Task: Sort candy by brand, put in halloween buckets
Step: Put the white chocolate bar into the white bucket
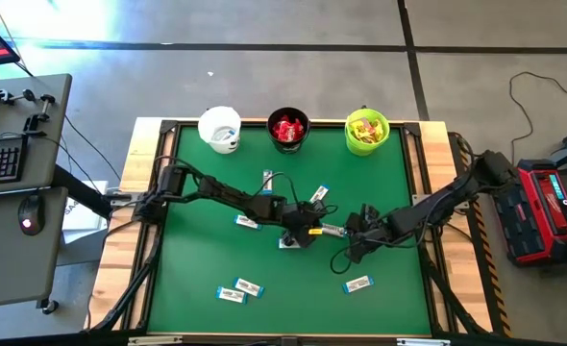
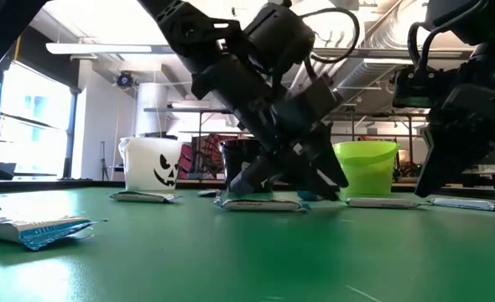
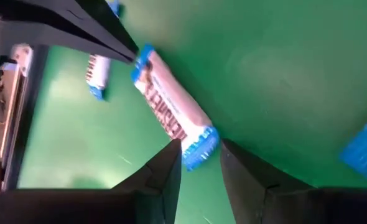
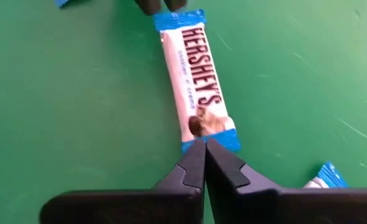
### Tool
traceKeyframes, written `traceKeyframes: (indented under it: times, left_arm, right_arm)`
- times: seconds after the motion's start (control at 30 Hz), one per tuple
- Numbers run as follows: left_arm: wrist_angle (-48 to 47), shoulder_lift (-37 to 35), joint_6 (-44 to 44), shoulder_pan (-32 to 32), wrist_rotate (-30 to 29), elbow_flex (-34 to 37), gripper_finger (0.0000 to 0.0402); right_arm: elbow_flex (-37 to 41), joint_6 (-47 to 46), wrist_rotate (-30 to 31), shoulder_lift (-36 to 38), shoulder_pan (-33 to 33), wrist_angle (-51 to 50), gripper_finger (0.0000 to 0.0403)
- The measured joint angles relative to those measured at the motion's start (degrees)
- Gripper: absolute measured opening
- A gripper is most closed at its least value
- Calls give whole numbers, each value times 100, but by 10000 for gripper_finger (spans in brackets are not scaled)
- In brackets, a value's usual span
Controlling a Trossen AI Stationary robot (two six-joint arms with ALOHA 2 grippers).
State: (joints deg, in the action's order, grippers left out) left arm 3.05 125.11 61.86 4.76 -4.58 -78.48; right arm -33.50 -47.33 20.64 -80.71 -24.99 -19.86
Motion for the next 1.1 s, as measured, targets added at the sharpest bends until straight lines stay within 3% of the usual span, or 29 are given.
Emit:
traceKeyframes:
  times: [0.47,0.87,1.1]
  left_arm:
    - [35,84,377,-25,-52,-4,75]
    - [164,150,586,-25,152,-7,8]
    - [164,154,581,-25,210,-7,0]
  right_arm:
    - [0,193,36,0,120,178,0]
    - [0,388,-6,0,188,349,0]
    - [-29,387,-8,0,175,358,0]
